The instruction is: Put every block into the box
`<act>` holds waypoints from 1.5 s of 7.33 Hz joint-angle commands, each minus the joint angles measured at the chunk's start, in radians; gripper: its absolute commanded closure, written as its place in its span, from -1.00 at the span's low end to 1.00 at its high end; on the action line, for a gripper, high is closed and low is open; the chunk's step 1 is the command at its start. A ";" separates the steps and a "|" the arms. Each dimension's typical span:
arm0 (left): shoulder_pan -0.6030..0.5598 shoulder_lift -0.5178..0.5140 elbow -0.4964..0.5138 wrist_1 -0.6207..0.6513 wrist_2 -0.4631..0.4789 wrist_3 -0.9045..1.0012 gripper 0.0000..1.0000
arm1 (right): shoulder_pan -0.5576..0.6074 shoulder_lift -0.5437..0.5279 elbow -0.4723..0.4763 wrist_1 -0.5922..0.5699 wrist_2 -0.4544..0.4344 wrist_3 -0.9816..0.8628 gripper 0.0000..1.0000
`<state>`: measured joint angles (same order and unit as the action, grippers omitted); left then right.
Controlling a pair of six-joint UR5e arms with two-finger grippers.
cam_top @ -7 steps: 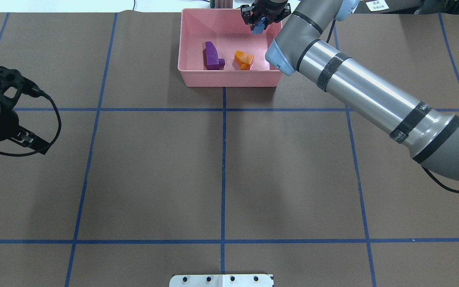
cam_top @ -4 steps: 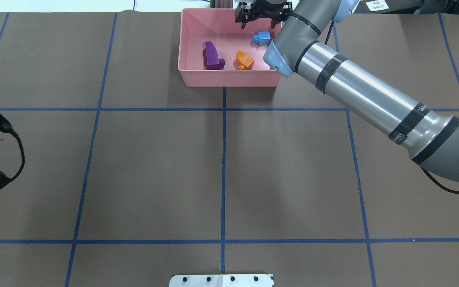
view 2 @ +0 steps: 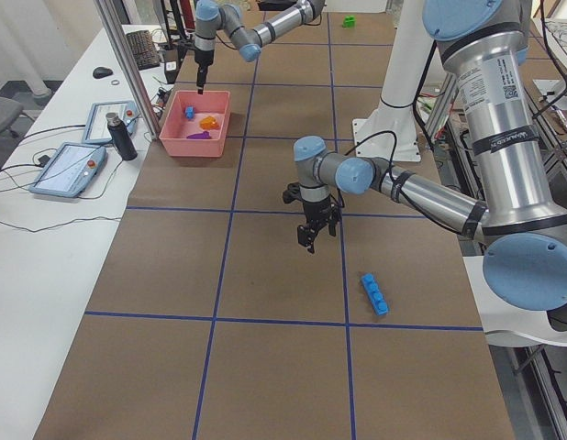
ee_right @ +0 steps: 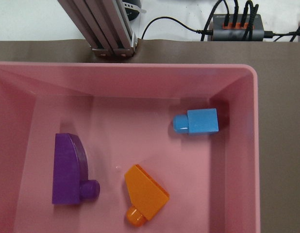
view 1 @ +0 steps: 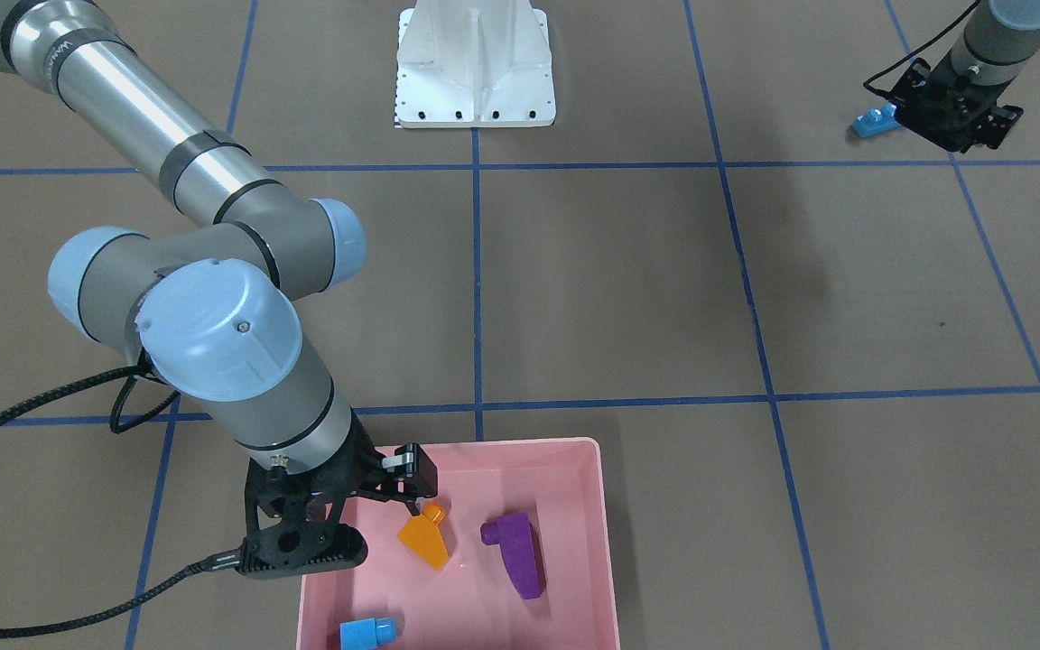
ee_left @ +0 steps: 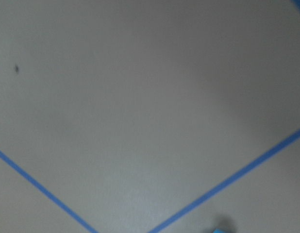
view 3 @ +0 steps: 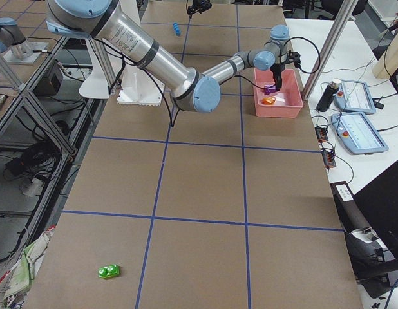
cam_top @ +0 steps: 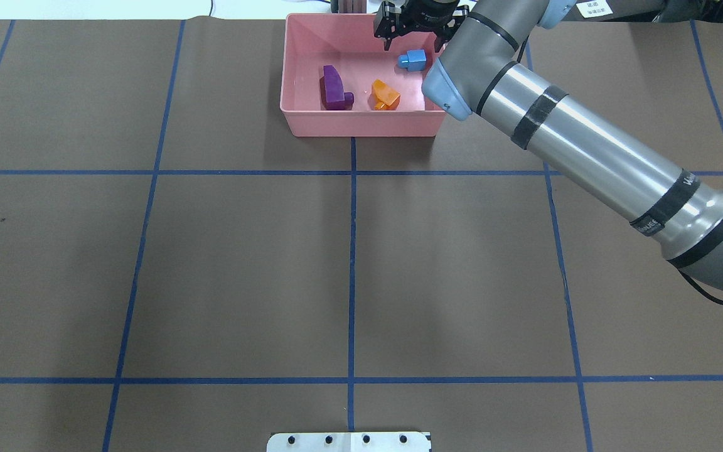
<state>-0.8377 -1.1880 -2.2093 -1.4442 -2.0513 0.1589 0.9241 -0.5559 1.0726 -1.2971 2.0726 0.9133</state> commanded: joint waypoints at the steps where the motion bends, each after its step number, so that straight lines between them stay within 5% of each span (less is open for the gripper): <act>1: 0.035 0.062 0.061 0.004 -0.058 0.067 -1.00 | 0.025 -0.135 0.204 -0.109 0.044 -0.010 -0.99; 7: 0.209 0.119 0.091 -0.001 -0.066 0.056 -0.98 | 0.174 -0.485 0.504 -0.111 0.204 -0.135 -0.99; 11: 0.262 0.105 0.180 -0.146 -0.066 -0.026 -0.98 | 0.274 -0.760 0.676 -0.125 0.242 -0.350 -0.99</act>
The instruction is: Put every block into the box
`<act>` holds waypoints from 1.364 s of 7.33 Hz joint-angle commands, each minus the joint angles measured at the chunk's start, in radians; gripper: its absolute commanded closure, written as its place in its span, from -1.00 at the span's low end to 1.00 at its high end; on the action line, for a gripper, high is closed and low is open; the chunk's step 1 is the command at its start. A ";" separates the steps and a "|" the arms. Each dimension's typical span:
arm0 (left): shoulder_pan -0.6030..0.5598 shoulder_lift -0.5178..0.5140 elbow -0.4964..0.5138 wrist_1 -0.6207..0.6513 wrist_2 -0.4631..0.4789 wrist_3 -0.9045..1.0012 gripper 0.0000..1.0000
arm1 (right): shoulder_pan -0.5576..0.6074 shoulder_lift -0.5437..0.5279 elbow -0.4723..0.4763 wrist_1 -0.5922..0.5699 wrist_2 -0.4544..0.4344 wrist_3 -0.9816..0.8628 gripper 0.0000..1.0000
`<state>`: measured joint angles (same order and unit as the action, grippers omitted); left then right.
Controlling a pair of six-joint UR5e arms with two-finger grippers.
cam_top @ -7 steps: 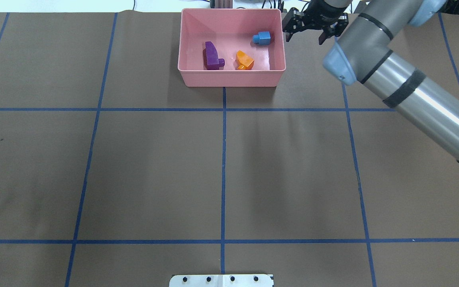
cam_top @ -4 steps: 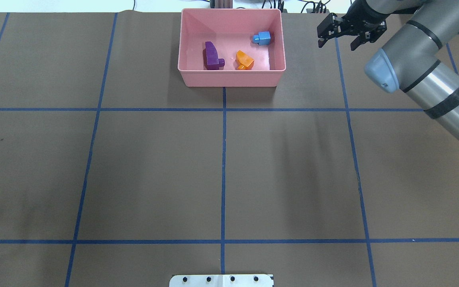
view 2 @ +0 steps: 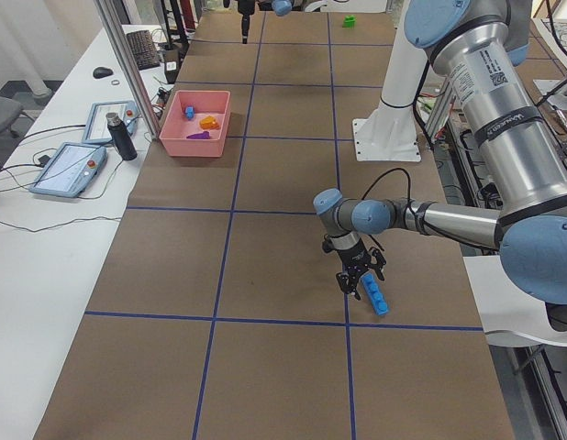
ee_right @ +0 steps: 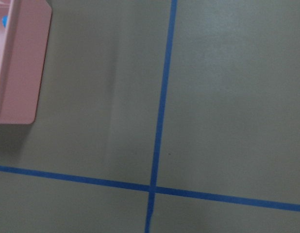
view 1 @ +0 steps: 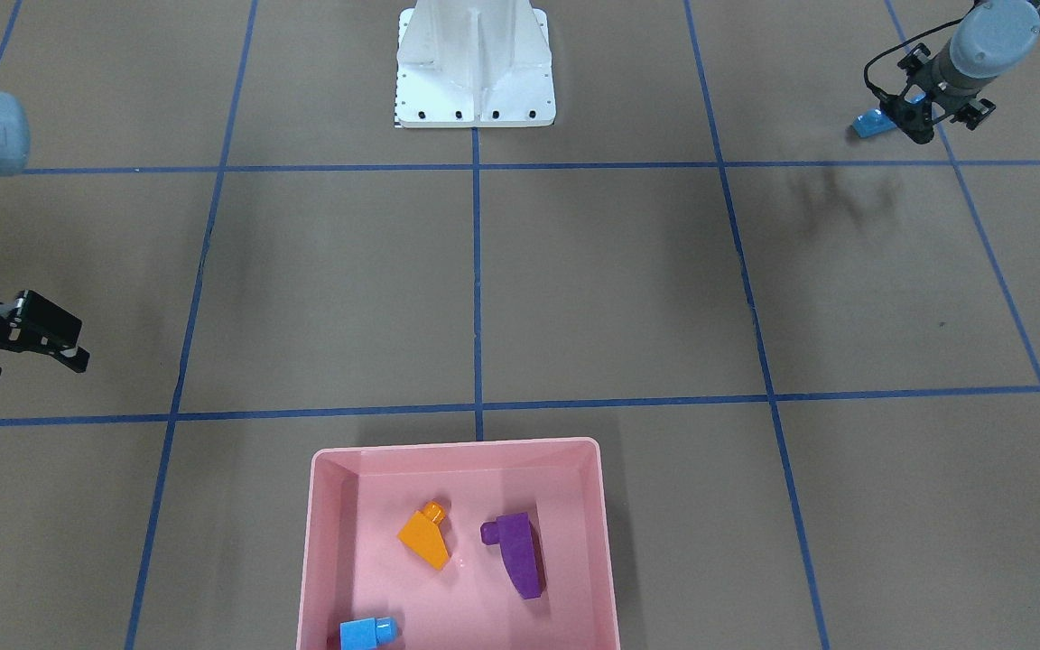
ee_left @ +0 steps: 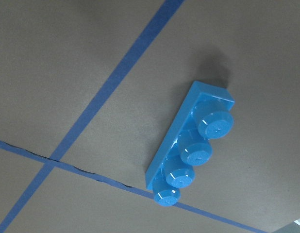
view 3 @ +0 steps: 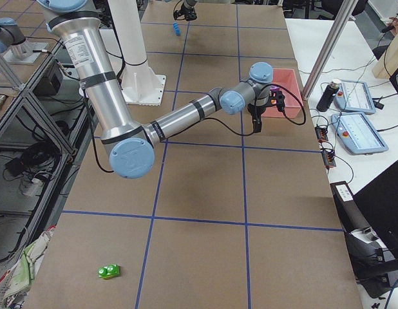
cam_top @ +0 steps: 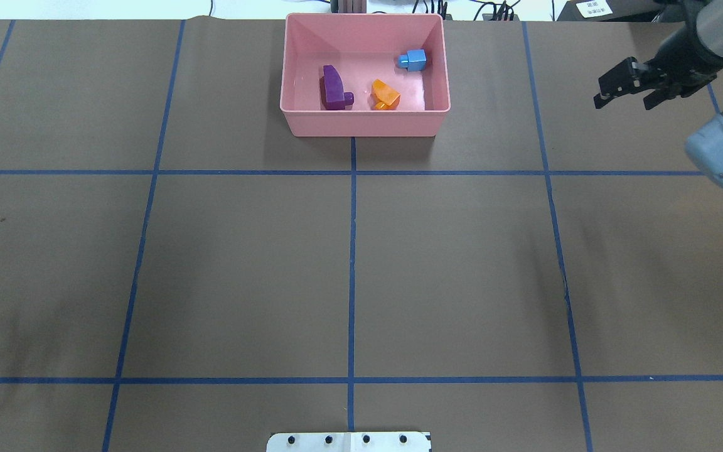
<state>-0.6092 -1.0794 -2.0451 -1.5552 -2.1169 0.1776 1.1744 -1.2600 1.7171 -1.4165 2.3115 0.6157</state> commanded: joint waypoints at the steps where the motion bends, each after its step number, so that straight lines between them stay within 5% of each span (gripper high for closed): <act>1: 0.070 -0.004 0.017 -0.064 0.000 -0.094 -0.98 | 0.031 -0.076 0.032 -0.005 0.003 -0.074 -0.99; 10: 0.199 -0.016 0.105 -0.224 0.003 -0.276 -0.92 | 0.044 -0.128 0.021 -0.005 0.003 -0.157 -0.99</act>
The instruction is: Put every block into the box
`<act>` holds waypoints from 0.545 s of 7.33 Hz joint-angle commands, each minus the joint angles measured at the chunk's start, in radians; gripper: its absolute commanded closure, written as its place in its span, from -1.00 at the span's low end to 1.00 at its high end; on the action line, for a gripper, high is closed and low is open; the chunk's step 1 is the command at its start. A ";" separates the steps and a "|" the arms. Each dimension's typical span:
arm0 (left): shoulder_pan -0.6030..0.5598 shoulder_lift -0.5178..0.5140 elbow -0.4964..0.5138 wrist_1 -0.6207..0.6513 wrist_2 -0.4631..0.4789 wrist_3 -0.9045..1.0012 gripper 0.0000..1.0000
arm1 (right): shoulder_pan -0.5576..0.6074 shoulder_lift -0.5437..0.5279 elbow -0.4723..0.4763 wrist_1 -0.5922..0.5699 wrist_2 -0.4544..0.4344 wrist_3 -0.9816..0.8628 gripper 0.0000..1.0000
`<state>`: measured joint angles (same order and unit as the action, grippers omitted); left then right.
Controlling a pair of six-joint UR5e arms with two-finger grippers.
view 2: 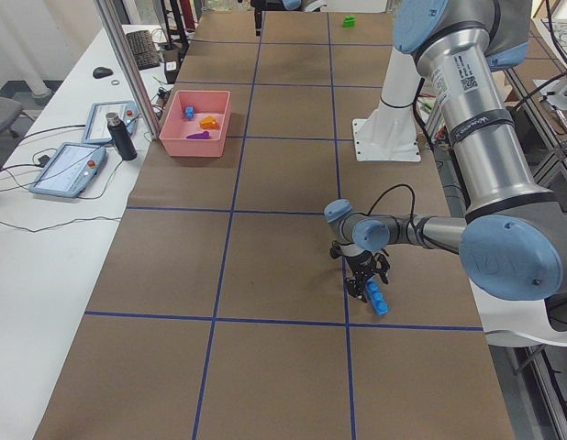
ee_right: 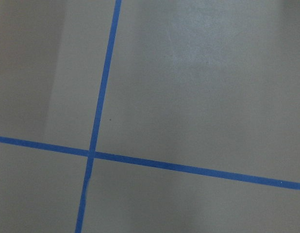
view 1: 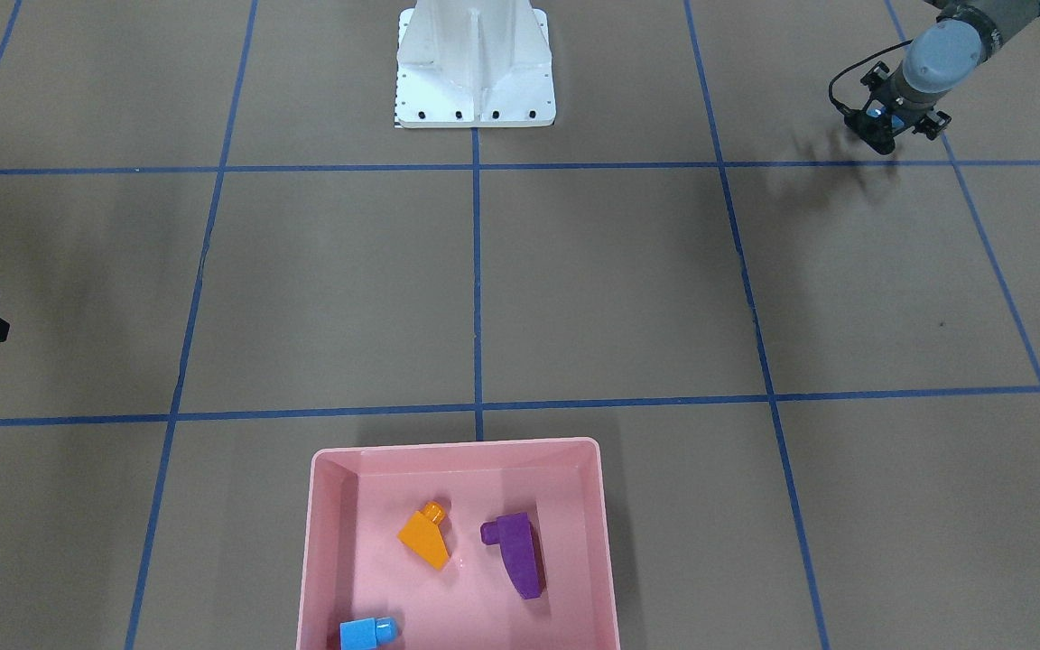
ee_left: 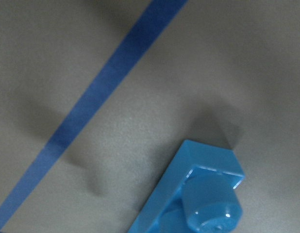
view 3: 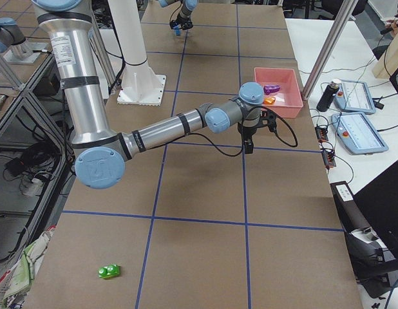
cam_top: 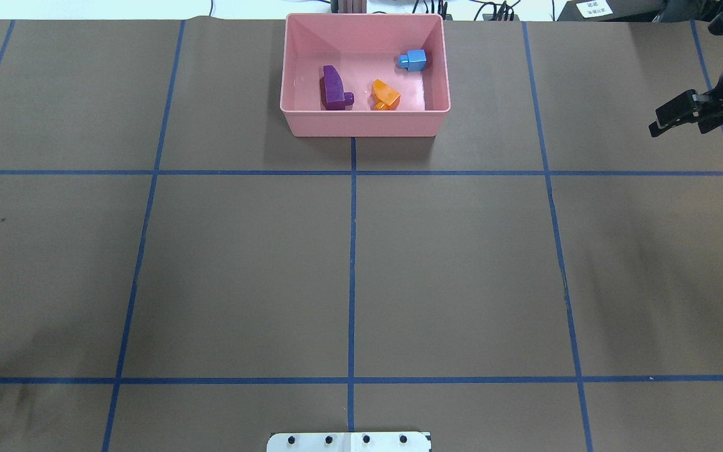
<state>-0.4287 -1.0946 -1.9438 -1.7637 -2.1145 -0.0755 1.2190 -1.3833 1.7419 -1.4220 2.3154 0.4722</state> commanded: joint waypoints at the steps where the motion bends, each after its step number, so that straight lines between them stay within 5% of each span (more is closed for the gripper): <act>1: 0.022 0.001 0.002 -0.022 0.001 -0.036 -0.31 | 0.000 -0.005 -0.004 0.000 -0.001 -0.013 -0.99; 2: 0.022 0.001 0.002 -0.043 0.001 -0.039 0.45 | 0.002 -0.005 -0.004 0.000 -0.001 -0.013 -0.99; 3: 0.022 0.004 -0.013 -0.051 0.001 -0.067 0.93 | 0.007 -0.007 -0.002 0.000 -0.001 -0.013 -0.99; 4: 0.022 0.007 -0.023 -0.053 0.001 -0.093 1.00 | 0.023 -0.011 -0.001 -0.002 -0.001 -0.023 -0.99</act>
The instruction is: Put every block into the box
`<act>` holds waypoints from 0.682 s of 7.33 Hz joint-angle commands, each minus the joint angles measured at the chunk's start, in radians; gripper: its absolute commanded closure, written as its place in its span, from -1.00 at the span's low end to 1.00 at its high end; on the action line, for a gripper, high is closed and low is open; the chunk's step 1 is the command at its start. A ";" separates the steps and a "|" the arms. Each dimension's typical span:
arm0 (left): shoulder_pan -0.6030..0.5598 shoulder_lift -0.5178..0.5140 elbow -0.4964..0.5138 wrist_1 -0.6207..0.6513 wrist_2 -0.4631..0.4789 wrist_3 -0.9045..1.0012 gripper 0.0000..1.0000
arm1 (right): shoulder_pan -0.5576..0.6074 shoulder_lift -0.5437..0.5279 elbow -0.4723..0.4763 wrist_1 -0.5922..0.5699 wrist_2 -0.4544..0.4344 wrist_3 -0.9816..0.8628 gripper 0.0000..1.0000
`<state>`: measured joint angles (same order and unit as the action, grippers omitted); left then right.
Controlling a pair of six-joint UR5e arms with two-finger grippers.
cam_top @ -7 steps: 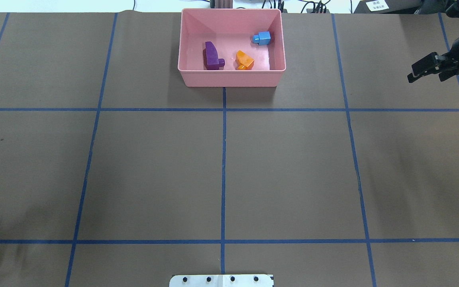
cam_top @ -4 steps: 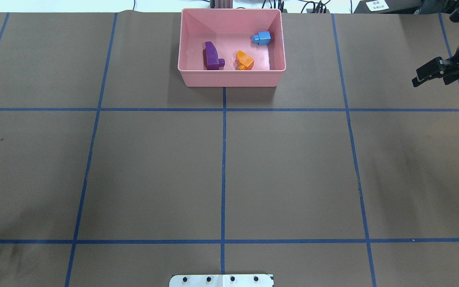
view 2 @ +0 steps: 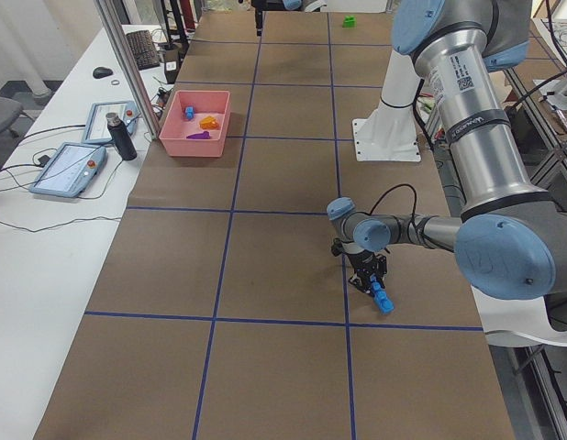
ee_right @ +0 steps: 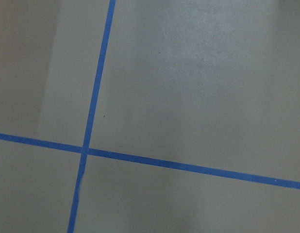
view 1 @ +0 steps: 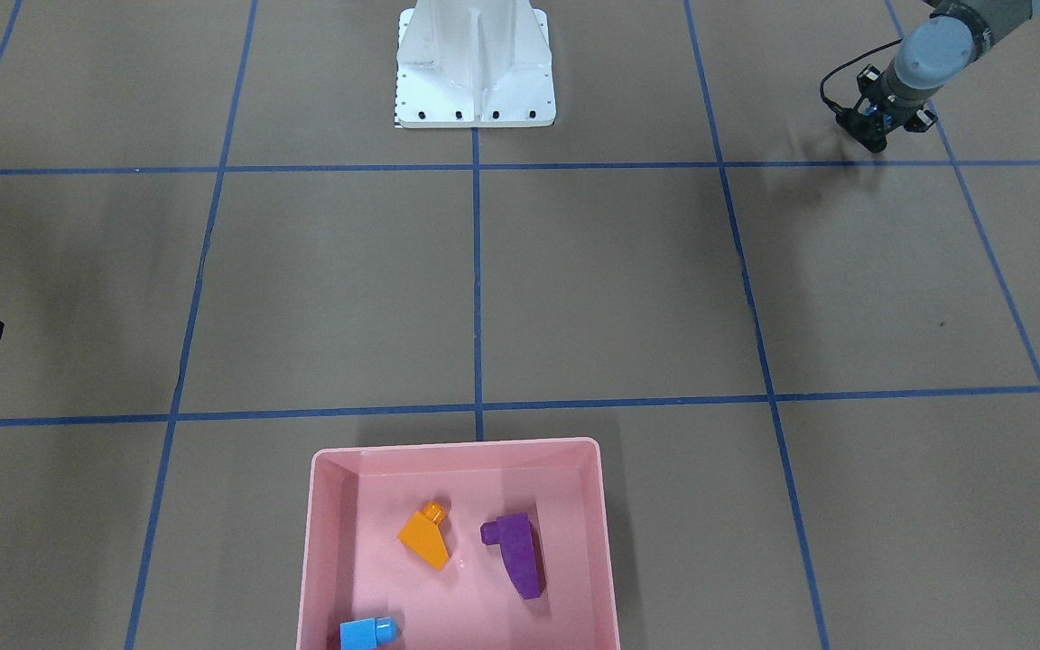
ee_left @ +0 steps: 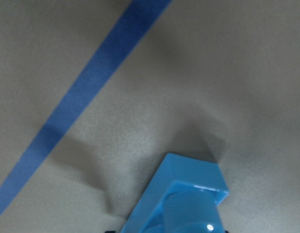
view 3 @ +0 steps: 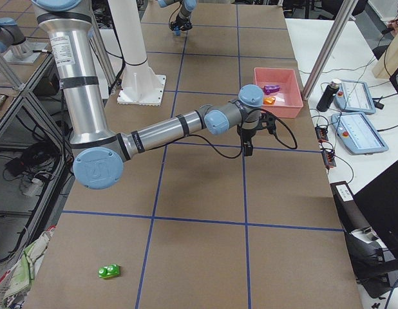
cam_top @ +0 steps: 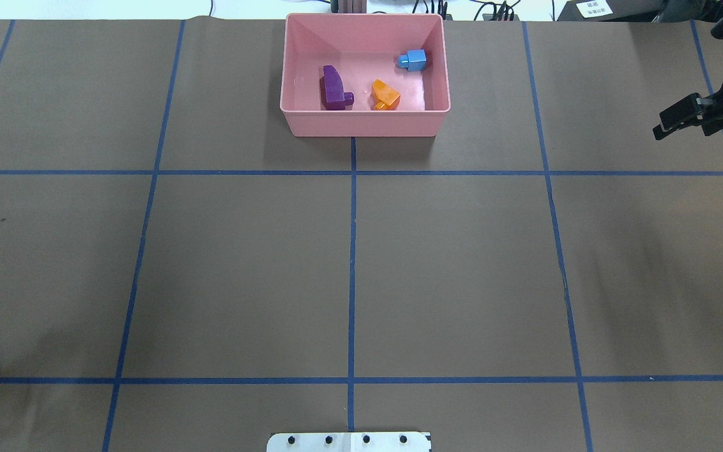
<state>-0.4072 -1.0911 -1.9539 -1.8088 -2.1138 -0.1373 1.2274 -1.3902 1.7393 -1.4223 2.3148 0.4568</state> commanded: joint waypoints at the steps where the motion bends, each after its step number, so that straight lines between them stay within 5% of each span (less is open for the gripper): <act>1: 0.001 0.026 -0.058 -0.006 -0.003 -0.034 1.00 | 0.030 -0.030 0.002 -0.001 0.000 -0.051 -0.99; 5: -0.015 0.143 -0.304 0.000 -0.049 -0.141 1.00 | 0.079 -0.175 -0.006 -0.004 -0.015 -0.255 -0.99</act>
<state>-0.4170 -0.9577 -2.1914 -1.8112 -2.1427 -0.2234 1.2935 -1.5068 1.7383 -1.4265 2.3089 0.2760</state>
